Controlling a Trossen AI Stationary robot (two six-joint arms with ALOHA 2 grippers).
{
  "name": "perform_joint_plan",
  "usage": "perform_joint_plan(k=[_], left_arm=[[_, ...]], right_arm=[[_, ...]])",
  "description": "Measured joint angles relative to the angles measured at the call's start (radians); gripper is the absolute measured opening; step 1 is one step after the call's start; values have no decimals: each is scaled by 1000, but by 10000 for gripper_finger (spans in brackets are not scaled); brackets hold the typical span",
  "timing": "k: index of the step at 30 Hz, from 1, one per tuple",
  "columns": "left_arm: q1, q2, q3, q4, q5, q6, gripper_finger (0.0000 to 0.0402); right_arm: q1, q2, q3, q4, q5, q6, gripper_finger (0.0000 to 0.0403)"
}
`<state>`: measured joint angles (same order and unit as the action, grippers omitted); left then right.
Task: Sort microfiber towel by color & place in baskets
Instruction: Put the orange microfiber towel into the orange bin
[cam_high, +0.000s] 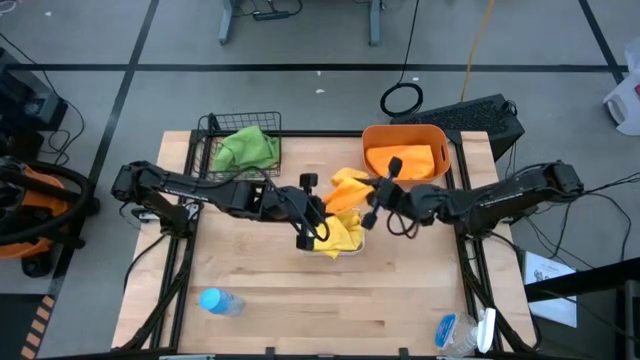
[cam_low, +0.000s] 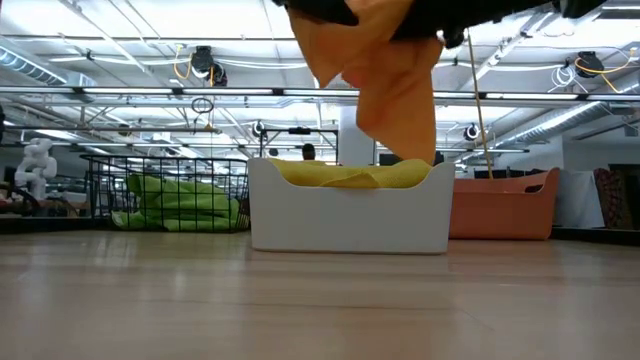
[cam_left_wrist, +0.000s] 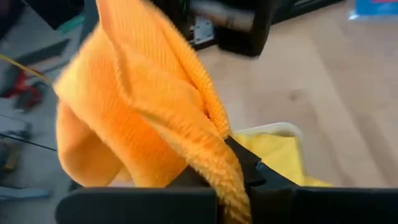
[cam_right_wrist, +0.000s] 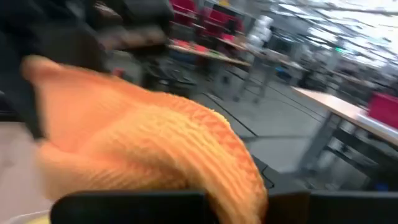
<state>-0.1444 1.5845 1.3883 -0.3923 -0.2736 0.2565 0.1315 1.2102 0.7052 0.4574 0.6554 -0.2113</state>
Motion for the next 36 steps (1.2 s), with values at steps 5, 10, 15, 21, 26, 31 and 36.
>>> perform_joint_plan(k=[5,10,15,21,26,31,36], left_arm=[[8,0,-46,21,146,-102,36],[1,0,-87,28,258,-174,124],[-39,-1,-129,41,258,-187,222],[-94,-1,-160,98,240,-196,299],[-114,-1,-169,72,210,-248,316],[-141,-2,-166,0,159,-296,317],[-164,-10,-170,-6,122,-299,317]], right_arm=[[56,-35,-1,-24,-92,-26,5],[120,-37,-2,-34,-84,-30,6],[171,-37,-2,-39,-49,-37,4],[221,-37,-2,-42,18,-41,4],[283,-37,-2,-50,29,-14,4],[360,-36,-2,-65,69,6,4],[399,-37,-2,-144,86,114,4]])
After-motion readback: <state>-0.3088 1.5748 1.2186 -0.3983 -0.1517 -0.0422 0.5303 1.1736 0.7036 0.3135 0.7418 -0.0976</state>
